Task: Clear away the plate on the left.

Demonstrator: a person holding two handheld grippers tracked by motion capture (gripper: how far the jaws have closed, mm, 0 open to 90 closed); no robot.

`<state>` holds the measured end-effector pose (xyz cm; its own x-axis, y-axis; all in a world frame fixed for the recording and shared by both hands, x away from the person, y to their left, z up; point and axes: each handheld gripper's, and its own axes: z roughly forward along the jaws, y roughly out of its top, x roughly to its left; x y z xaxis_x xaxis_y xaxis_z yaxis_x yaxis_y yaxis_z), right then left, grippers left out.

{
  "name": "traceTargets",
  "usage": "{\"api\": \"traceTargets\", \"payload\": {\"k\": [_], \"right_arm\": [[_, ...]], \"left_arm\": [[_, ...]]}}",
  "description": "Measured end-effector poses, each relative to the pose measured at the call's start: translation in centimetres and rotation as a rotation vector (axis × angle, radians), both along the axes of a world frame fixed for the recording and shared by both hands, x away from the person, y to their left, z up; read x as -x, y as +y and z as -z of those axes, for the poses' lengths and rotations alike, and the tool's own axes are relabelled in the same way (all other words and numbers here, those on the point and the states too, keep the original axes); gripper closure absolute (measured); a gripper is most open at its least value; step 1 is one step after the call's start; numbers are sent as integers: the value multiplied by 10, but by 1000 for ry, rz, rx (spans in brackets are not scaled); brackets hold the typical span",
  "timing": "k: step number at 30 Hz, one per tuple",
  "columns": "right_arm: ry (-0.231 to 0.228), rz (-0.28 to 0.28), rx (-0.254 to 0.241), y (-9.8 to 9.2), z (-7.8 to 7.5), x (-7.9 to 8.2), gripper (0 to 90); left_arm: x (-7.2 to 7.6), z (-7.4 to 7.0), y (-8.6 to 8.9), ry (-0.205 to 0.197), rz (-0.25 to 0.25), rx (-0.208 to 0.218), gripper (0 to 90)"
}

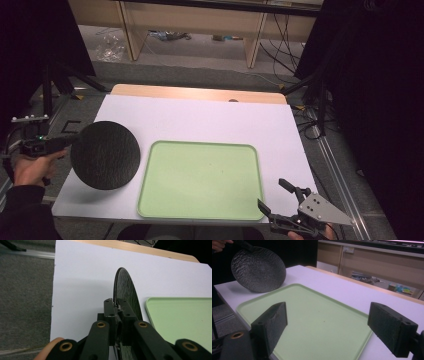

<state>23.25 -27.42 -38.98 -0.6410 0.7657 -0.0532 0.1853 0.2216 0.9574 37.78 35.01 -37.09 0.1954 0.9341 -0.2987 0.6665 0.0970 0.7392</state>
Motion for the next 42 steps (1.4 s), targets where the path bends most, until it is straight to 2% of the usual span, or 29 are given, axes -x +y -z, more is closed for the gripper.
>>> {"api": "traceTargets", "payload": {"k": [6, 7, 8, 9, 10, 11, 12, 14, 15, 16, 17, 18, 19, 21, 23, 24, 27, 28, 29, 30, 31, 33, 35, 36, 39, 40, 42], "right_arm": [[4, 1, 11, 1, 0, 0, 168], [15, -2, 6, 1, 0, 0, 168], [9, -8, 7, 1, 0, 0, 168], [12, -4, 7, 1, 0, 0, 167], [11, -7, 6, 1, 0, 0, 167], [10, -11, 9, 1, 0, 0, 167], [-4, -9, 12, 1, 0, 0, 167], [8, -23, 3, 2, 0, 0, 167], [13, -19, 13, 2, 0, 1, 167], [17, -18, 12, 2, 0, 1, 167], [15, -19, 14, 2, 0, 1, 167], [15, -21, 15, 2, 0, 1, 167], [13, -22, 15, 2, 0, 1, 166], [15, -20, 17, 2, 0, 1, 166], [-3, -19, 15, 1, 0, 0, 166], [13, -22, 9, 2, 0, 1, 167], [13, -21, 9, 2, 0, 1, 167], [-4, -20, 19, 1, 0, 0, 166], [-2, -22, 20, 1, 0, 0, 167], [-2, -21, 21, 1, 0, 0, 166], [14, -25, 17, 2, 0, 1, 167], [17, -24, 16, 2, 0, 1, 166], [17, -23, 15, 2, 0, 1, 166], [-3, -24, 18, 2, 0, 0, 166], [2, -27, 15, 2, 0, 0, 167], [19, -29, 13, 2, 0, 0, 166], [3, -27, 17, 2, 0, 0, 166]], "left_arm": [[-2, -17, -23, -14, 66, -110, 825], [-2, -18, -27, -19, 59, -106, 815], [-2, -19, -28, -14, 74, -127, 809], [-2, -20, -32, -21, 64, -122, 799], [-2, -20, -32, -16, 84, -137, 784], [-2, -20, -35, -26, 69, -123, 764], [-2, -19, -35, -24, 77, -124, 757], [-4, -16, -38, 0, 103, -134, 743], [-5, -13, -40, 23, 133, -161, 733], [-7, -9, -45, 32, 138, -153, 733], [-8, -6, -49, 32, 140, -180, 725], [-11, -2, -53, 54, 154, -196, 729], [-13, 1, -58, 69, 158, -198, 719], [-13, 0, -58, 55, 179, -173, 716], [-12, -3, -57, 79, 203, -177, 734], [-12, -4, -58, 82, 202, -178, 734], [-12, -3, -57, 87, 190, -171, 734], [-12, -3, -55, 103, 194, -168, 732], [-12, -2, -54, 102, 191, -163, 719], [-13, -2, -52, 122, 191, -161, 710], [-13, -1, -50, 122, 186, -158, 709], [-13, 1, -47, 129, 177, -154, 709], [-14, 3, -44, 140, 177, -141, 705], [-14, 4, -42, 134, 172, -137, 706], [-14, 4, -39, 154, 177, -128, 703], [-14, 5, -39, 151, 168, -134, 714], [-14, 6, -37, 151, 169, -138, 748]]}}
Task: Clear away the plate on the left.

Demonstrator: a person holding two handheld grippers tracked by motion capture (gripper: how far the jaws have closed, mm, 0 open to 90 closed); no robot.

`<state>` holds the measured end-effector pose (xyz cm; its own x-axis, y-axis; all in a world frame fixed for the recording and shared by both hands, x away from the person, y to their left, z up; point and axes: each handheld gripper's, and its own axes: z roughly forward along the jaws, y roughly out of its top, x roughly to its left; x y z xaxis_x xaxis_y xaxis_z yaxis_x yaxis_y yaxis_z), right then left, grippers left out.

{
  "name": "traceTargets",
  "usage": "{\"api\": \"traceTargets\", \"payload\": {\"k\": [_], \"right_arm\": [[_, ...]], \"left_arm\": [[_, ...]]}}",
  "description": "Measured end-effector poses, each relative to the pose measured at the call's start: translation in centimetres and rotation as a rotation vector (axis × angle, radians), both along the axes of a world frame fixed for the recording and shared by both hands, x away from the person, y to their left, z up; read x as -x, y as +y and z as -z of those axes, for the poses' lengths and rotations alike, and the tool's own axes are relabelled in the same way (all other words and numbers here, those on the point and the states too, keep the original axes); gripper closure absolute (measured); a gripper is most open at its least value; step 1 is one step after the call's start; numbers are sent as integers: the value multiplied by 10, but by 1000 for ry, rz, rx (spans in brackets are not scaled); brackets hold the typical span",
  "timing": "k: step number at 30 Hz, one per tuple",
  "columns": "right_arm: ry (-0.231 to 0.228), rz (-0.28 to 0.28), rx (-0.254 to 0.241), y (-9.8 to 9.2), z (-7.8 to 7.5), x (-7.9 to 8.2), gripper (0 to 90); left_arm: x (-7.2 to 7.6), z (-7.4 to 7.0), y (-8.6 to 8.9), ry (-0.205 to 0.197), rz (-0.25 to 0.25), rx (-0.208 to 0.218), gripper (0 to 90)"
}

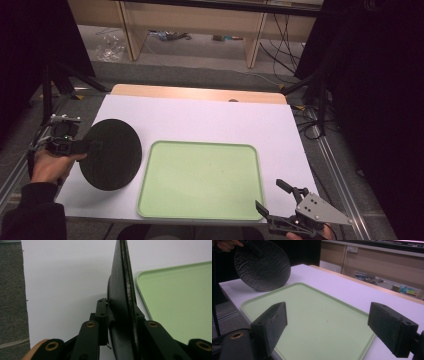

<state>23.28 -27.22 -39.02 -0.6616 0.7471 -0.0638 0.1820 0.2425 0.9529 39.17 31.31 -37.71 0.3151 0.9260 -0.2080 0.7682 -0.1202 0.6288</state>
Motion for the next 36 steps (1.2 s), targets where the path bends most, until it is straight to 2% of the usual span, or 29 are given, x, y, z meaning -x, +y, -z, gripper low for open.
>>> {"api": "traceTargets", "payload": {"k": [1, 3, 4, 6, 7, 8, 9, 12, 14, 15, 17, 21, 23, 26, 29, 30, 33, 34, 35, 36], "right_arm": [[0, 0, -1, 0, 0, 0, 166], [-2, 1, 0, 0, 0, 0, 166], [11, 3, -3, 0, 0, 1, 166], [11, 1, -8, 0, 0, 1, 166], [12, 1, -8, 0, 0, 1, 166], [14, 1, -8, 0, 0, 1, 166], [-13, 7, -7, -1, 0, -1, 166], [-3, 4, -2, -1, 0, 0, 166], [-8, 3, -3, -1, 0, 0, 166], [13, 3, -9, 0, 0, 1, 166], [1, 4, -5, -1, 0, 0, 166], [11, -3, -4, 0, 0, 0, 166], [-6, 9, -9, -1, 0, 0, 166], [-2, 6, -5, -1, 0, 0, 166], [17, 3, -8, 0, 0, 0, 167], [0, 4, -4, 0, 1, -1, 166], [15, 4, -10, 0, 0, 1, 166], [-2, 6, -4, -1, 0, 0, 166], [16, -2, -8, 0, 0, 0, 166], [6, -3, -4, -1, 0, 0, 166]], "left_arm": [[0, 1, 2, -1, 2, 6, 753], [1, 4, 4, -33, -21, 37, 762], [0, 7, 5, -50, -44, 72, 766], [0, 13, 9, -67, -84, 178, 781], [0, 15, 12, -72, -97, 212, 787], [0, 17, 13, -71, -111, 227, 788], [0, 18, 15, -67, -128, 237, 788], [-2, 22, 19, -66, -156, 272, 789], [-2, 23, 20, -62, -163, 278, 790], [-3, 24, 20, -60, -169, 285, 790], [-3, 24, 21, -60, -175, 289, 790], [-5, 25, 23, -49, -199, 310, 787], [-6, 25, 25, -46, -204, 313, 786], [-5, 26, 29, -42, -232, 327, 785], [-5, 27, 34, -46, -259, 369, 785], [-5, 27, 37, -50, -258, 386, 786], [-4, 26, 41, -59, -283, 454, 785], [-3, 26, 42, -61, -282, 480, 783], [-3, 26, 42, -63, -282, 496, 784], [-2, 25, 42, -69, -283, 511, 783]]}}
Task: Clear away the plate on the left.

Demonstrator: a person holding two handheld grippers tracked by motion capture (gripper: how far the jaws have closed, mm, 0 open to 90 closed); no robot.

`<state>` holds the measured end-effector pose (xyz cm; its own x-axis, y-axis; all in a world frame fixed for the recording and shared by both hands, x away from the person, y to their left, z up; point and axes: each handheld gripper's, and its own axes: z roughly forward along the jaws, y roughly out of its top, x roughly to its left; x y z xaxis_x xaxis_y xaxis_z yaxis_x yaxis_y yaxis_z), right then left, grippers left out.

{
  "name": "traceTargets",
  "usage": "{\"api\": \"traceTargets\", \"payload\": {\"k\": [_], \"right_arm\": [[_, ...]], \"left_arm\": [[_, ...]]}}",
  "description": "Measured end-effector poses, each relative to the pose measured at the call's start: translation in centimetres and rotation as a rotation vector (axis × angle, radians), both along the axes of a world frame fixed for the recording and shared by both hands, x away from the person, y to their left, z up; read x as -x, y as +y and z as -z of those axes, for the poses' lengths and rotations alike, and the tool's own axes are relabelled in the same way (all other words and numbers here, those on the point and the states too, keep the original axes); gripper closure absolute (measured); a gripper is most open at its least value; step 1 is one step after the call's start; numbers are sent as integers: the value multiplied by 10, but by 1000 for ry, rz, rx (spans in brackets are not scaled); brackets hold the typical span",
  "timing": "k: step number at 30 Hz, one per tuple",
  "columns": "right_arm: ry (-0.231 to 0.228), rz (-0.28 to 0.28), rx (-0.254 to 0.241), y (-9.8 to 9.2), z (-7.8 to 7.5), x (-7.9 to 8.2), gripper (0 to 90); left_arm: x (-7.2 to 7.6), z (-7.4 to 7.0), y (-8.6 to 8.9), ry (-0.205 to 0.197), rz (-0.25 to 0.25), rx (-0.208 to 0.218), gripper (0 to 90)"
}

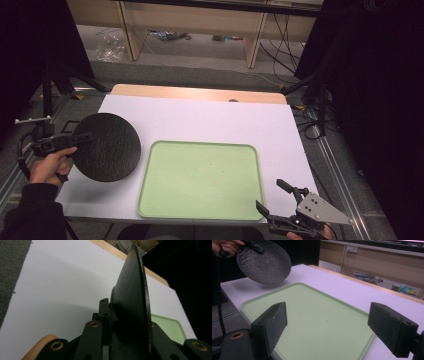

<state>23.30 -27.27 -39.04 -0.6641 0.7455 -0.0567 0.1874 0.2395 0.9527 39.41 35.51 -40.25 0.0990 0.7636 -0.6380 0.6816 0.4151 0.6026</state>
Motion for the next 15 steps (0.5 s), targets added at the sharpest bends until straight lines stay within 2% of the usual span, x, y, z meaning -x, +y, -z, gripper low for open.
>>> {"api": "traceTargets", "payload": {"k": [2, 4, 5, 8, 10, 12, 13, 15], "right_arm": [[10, 2, -3, 0, 0, 1, 166], [-1, 5, -6, 1, 0, 0, 166], [10, 5, -5, 1, 0, 1, 166], [10, 4, -2, 0, 0, 1, 166], [-6, 6, -1, 0, 0, 0, 166], [1, 4, -5, 0, 0, 0, 166], [8, 1, -7, 0, 0, 1, 165], [-10, 6, -4, 0, 0, 0, 165]], "left_arm": [[0, -2, -3, -10, -2, -6, 785], [-1, -4, -7, -11, 2, -20, 783], [-1, -4, -9, -9, 7, -22, 783], [-1, -5, -13, -15, 14, -4, 780], [-2, -6, -17, -21, 20, -6, 781], [-2, -7, -20, -22, 24, -5, 781], [-2, -7, -22, -26, 47, -16, 781], [-3, -8, -30, -21, 73, -3, 777]]}}
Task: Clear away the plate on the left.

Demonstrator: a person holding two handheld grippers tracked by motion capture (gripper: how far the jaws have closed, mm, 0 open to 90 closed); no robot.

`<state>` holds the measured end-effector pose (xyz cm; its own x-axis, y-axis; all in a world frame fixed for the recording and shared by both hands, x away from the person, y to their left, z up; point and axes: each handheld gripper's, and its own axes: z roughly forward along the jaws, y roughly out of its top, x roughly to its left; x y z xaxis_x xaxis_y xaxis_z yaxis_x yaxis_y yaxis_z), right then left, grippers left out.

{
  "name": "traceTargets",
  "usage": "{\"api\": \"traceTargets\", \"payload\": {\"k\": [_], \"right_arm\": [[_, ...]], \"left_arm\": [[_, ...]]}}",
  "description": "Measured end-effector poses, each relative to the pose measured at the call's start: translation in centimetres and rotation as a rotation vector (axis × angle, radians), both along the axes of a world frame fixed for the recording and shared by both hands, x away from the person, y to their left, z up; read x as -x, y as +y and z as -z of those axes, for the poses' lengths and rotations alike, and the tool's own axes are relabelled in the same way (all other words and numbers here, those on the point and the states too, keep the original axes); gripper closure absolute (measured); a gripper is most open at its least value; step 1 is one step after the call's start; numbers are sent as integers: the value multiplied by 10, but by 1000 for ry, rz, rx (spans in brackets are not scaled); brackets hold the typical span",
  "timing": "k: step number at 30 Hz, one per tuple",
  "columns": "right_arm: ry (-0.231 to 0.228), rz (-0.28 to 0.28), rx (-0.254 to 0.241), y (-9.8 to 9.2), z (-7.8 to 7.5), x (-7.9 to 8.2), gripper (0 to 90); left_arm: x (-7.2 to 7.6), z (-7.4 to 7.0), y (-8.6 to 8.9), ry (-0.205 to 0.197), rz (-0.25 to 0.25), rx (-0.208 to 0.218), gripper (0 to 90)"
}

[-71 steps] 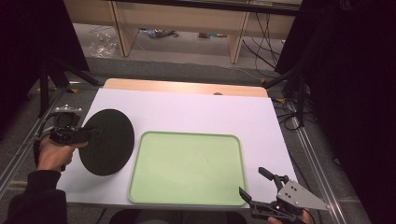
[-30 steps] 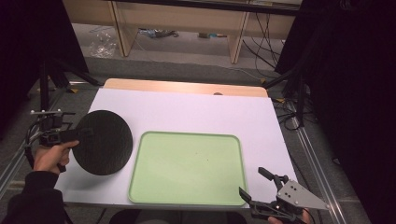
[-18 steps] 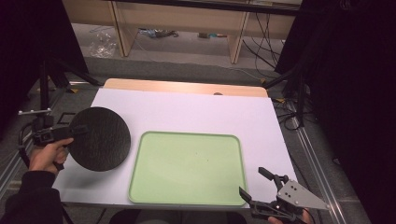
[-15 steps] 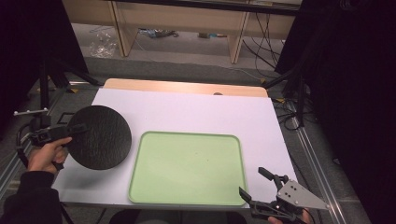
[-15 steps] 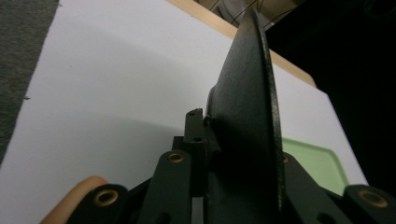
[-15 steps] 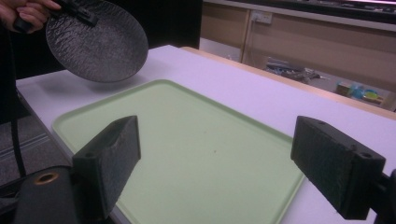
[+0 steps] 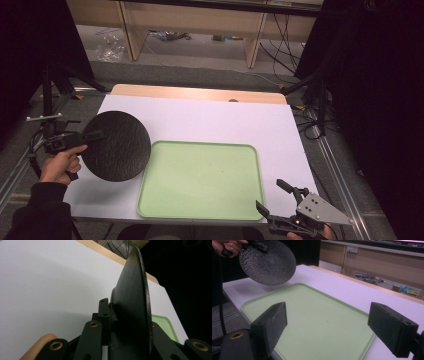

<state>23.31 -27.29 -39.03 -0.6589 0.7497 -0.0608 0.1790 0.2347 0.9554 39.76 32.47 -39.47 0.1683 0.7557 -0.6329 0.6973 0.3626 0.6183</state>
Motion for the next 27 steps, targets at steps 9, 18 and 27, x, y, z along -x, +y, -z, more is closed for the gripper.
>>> {"api": "traceTargets", "payload": {"k": [9, 18, 27], "right_arm": [[21, -8, 0, 0, 0, 1, 165], [12, -11, -22, 1, 1, 0, 165], [20, -8, 1, 0, 0, 0, 165]], "left_arm": [[-4, 0, -36, 13, 96, 43, 775], [-7, 3, -62, 31, 141, 50, 774], [-10, 8, -91, 45, 230, 83, 769]]}}
